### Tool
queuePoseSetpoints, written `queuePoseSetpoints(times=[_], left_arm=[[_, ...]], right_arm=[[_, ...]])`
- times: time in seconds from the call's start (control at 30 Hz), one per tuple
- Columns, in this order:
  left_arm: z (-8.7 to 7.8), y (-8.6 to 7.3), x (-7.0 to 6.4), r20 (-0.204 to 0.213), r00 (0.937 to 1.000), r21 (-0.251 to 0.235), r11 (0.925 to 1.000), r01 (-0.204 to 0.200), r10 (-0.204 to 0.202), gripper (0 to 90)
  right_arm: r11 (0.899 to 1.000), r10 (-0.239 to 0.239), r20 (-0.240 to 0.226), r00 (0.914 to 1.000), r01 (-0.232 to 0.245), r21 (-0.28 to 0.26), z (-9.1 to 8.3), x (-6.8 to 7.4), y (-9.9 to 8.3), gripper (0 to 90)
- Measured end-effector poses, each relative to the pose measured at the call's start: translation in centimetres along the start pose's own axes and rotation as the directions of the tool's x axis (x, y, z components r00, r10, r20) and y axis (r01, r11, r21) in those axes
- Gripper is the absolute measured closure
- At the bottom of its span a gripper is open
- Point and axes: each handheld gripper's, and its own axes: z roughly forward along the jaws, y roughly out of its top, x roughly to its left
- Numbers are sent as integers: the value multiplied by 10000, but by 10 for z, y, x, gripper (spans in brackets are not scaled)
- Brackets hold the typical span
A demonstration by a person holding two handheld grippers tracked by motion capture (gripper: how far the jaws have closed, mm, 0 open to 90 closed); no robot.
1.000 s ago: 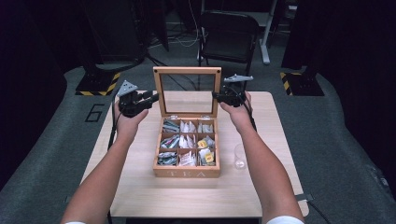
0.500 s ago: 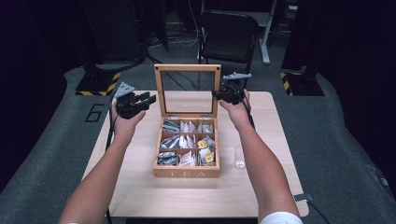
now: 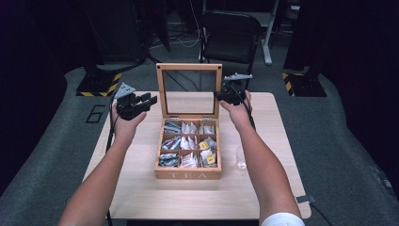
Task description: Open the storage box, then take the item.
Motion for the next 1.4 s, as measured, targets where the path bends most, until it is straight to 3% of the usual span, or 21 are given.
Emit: queuePoseSetpoints(times=[0.43,0.9,1.1,1.4], left_arm=[[0,0,0,-55,10000,25,10000,-20,20,611],[0,-1,0,-74,10000,64,10000,66,-66,606],[-1,-1,2,-119,9999,61,10000,57,-56,602],[-2,-6,3,-172,9998,143,9998,142,-139,598]], right_arm=[[10000,-42,-50,10000,42,16,-9,-5,0,608],[9997,-248,-107,9996,248,-19,-18,-1,-2,593],[9996,-274,-543,9981,272,-55,-32,3,-10,583],[9956,-928,-1094,9897,933,-9,-53,9,-26,639]])
